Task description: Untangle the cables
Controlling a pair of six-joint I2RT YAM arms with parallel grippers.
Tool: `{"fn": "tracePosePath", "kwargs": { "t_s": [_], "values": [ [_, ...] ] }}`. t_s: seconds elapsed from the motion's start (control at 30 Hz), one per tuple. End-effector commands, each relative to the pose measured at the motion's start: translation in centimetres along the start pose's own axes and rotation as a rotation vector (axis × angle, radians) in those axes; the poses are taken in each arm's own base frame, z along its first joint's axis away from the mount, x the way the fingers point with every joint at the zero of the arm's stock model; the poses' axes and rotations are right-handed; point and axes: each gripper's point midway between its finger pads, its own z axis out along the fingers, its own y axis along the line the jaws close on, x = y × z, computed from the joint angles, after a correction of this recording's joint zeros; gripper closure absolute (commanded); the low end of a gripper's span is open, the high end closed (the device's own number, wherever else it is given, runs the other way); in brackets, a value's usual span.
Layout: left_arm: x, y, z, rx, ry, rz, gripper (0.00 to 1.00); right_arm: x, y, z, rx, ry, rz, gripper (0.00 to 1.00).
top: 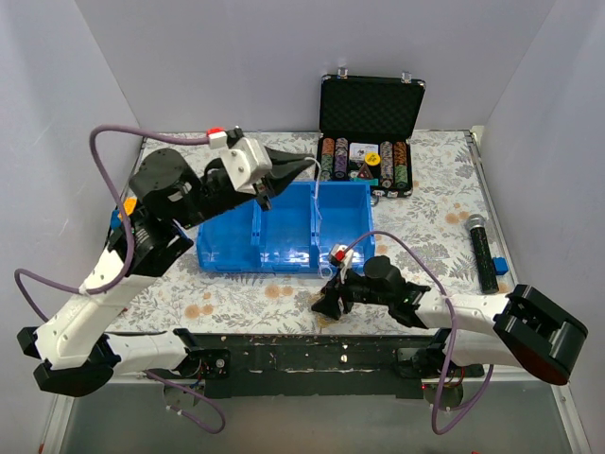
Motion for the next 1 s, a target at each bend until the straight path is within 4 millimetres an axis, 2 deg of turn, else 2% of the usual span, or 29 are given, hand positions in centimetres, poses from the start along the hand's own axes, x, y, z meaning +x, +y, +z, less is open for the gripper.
{"fn": "tracePosePath", "kwargs": {
  "t_s": [0.0,0.17,0.27,0.33,0.4,0.5,0.67,0.83,0.97],
  "values": [
    [-7.3,4.8,-2.6,-0.24,-0.156,0.146,1.0,1.3,-0.7,0.2,0.04,0.043,-0.012,0.34],
    [-14.7,9.7,-6.4,-0.538,-0.363,0.282,1.0,1.5,-0.8,0.4,0.05,0.068,-0.016,0.33],
    [-18.7,11.4,-9.4,-0.692,-0.498,0.356,0.93,1.7,-0.7,0.5,0.05,0.085,-0.016,0.33],
    [-20.3,11.7,-10.7,-0.736,-0.556,0.371,0.91,1.7,-0.8,0.6,0.054,0.088,-0.015,0.33],
    [-20.4,11.6,-10.9,-0.727,-0.541,0.391,0.91,1.7,-0.8,0.6,0.055,0.094,-0.016,0.33],
    [-18.2,11.6,-11.2,-0.743,-0.492,0.367,0.9,1.6,-0.7,0.6,0.055,0.099,-0.019,0.33],
    [-9.6,11.7,-11.2,-0.811,-0.316,0.318,0.86,1.3,-0.4,0.4,0.054,0.093,-0.025,0.34],
    [0.7,12.1,-11.4,-0.918,-0.088,0.28,0.86,0.3,0.1,0.1,0.042,0.068,-0.029,0.35],
    [6.2,13.4,-12.4,-0.936,0.01,0.268,0.89,-0.8,0.6,-0.2,0.034,0.033,-0.033,0.35]
  ]
}}
